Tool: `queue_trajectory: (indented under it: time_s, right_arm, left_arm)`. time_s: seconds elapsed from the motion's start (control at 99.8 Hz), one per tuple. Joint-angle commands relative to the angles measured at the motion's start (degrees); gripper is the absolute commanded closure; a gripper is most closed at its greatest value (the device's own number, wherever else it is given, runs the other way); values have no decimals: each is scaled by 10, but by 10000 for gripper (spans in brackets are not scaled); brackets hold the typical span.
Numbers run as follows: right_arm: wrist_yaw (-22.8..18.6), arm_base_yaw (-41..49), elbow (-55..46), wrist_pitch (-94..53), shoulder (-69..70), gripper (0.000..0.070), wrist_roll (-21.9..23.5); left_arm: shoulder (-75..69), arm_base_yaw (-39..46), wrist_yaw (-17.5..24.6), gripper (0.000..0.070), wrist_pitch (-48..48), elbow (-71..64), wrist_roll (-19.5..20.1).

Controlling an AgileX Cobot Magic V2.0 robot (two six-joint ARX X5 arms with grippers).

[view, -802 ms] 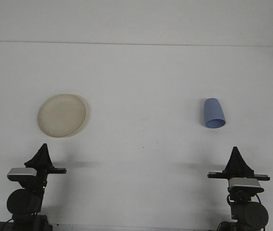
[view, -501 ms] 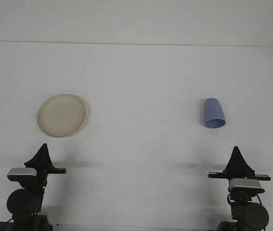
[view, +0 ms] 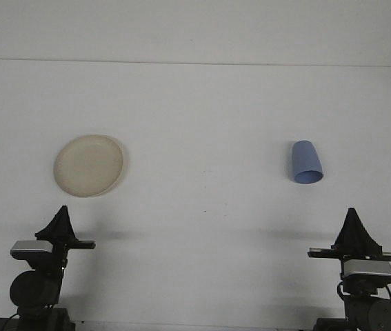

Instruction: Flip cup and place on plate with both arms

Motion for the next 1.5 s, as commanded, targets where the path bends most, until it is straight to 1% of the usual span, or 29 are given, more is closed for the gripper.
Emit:
queue_trajectory:
  time_s: [0.0, 0.13, 0.421, 0.601, 0.762, 1.012, 1.263, 1.293, 1.323, 1.363, 1.403, 1.413, 1.433, 1.463, 1.493]
  right_arm:
    - [0, 0, 39, -21, 19, 700, 10]
    - [-1, 0, 125, -92, 78, 700, 9]
    - [0, 0, 332, -306, 255, 700, -3]
    - [0, 0, 418, -414, 348, 700, -3]
    - [-1, 0, 447, -468, 406, 700, 17]
    - [0, 0, 447, -503, 446, 700, 16]
    - [0, 0, 447, -490, 448, 694, 16]
    - [0, 0, 447, -490, 448, 677, 16]
    - [0, 0, 447, -490, 448, 635, 16]
    - [0, 0, 447, -490, 448, 539, 16]
    - [0, 0, 447, -490, 448, 428, 16]
    - [0, 0, 447, -490, 448, 413, 16]
    - [0, 0, 447, -490, 448, 349, 16]
    - [0, 0, 447, -490, 448, 289, 16]
    - [0, 0, 447, -490, 448, 252, 16]
  left_arm:
    - [-1, 1, 3, 688, 6, -10, 2]
    - [-1, 1, 3, 688, 6, -10, 2]
    - [-1, 1, 3, 688, 6, -10, 2]
    - [-1, 1, 3, 688, 6, -10, 2]
    - [-1, 1, 3, 688, 6, -10, 2]
    - [-1, 1, 3, 688, 6, -10, 2]
    - [-1, 1, 3, 688, 6, -10, 2]
    - [-1, 1, 3, 688, 6, -10, 2]
    - [-1, 1, 3, 688, 6, -10, 2]
    - [-1, 1, 3, 688, 6, -10, 2]
    - [-1, 1, 3, 688, 6, -10, 2]
    - [-1, 1, 3, 688, 6, -10, 2]
    - [-1, 1, 3, 688, 6, -10, 2]
    - [-1, 1, 3, 688, 6, -10, 2]
    - [-1, 1, 3, 688, 6, -10, 2]
